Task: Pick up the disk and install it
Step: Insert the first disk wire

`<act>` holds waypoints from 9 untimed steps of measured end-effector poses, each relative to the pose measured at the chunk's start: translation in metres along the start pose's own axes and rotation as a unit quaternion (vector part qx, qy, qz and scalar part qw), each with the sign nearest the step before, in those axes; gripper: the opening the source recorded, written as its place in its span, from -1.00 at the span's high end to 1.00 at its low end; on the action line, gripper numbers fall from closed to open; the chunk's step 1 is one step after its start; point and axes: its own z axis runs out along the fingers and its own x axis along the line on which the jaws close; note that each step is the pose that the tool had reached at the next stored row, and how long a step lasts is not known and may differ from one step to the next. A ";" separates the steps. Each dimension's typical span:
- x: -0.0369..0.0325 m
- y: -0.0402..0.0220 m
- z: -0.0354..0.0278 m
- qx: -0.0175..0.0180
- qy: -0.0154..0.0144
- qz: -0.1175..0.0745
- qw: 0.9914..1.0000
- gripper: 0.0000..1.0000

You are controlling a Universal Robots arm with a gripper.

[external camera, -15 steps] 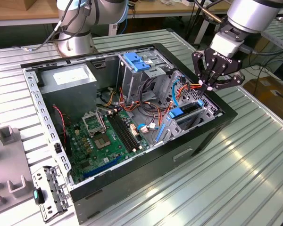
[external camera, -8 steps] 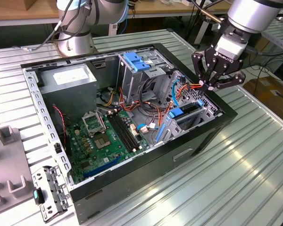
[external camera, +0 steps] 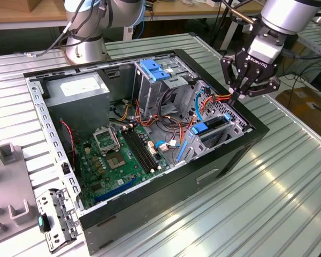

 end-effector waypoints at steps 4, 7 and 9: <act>0.0000 -0.0012 -0.0011 0.000 0.000 -0.005 1.000 0.79; -0.0003 -0.0014 -0.0042 -0.001 0.000 -0.013 1.000 0.79; -0.0008 -0.0018 -0.0049 -0.001 0.000 -0.017 1.000 0.79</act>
